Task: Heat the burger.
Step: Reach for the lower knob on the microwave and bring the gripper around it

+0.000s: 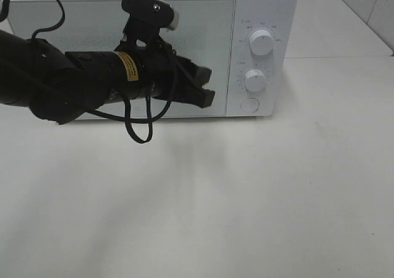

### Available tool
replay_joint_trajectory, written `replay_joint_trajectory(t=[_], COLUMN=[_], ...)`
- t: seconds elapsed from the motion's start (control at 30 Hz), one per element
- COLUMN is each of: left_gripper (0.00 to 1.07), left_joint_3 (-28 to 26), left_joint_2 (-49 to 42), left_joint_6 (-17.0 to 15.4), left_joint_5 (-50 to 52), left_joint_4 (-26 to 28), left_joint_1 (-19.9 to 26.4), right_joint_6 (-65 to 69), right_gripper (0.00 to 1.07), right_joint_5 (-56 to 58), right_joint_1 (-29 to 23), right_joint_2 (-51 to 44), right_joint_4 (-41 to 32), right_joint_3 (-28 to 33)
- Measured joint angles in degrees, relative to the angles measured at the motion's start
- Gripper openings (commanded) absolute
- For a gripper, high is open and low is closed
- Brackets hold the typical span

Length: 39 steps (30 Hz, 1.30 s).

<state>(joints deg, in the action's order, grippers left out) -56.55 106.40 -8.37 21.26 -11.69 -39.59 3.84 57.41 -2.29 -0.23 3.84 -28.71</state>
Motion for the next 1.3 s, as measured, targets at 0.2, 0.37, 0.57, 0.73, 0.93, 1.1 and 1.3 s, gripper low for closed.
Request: replay_joint_trajectory(t=[0.2,0.37,0.57,0.73,0.93,1.1,1.3], left_gripper=[1.02,1.02,1.02,1.02,1.02,1.02,1.02], left_joint_3=[0.0,0.0,0.0,-0.1,-0.1,-0.1,0.2], left_joint_2=[-2.5,-4.4,-8.7,-14.4,-18.2,-23.9,-28.4], left_joint_6=[0.0,0.0,0.0,-2.2,-2.3,-0.6,0.2], left_joint_5=[-20.5,-37.1,-54.5,-66.0,-72.2,-76.8,-79.6], left_joint_4=[0.0,0.5,2.8,9.6,12.4,12.4,12.4], left_joint_1=[-2.2,-2.9,-2.9,0.6,9.0,21.1,30.2], right_joint_6=[0.0,0.0,0.0,0.0,0.0,0.0,0.0], right_gripper=[0.67,0.67,0.67,0.67,0.67,0.67,0.67], right_joint_5=[0.0,0.0,0.0,0.0,0.0,0.0,0.0], right_joint_1=[0.0,0.0,0.0,0.0,0.0,0.0,0.0], right_joint_2=[0.0,0.0,0.0,0.0,0.0,0.0,0.0], right_joint_4=[0.0,0.0,0.0,0.0,0.0,0.0,0.0], right_joint_3=[0.0,0.0,0.0,0.0,0.0,0.0,0.0])
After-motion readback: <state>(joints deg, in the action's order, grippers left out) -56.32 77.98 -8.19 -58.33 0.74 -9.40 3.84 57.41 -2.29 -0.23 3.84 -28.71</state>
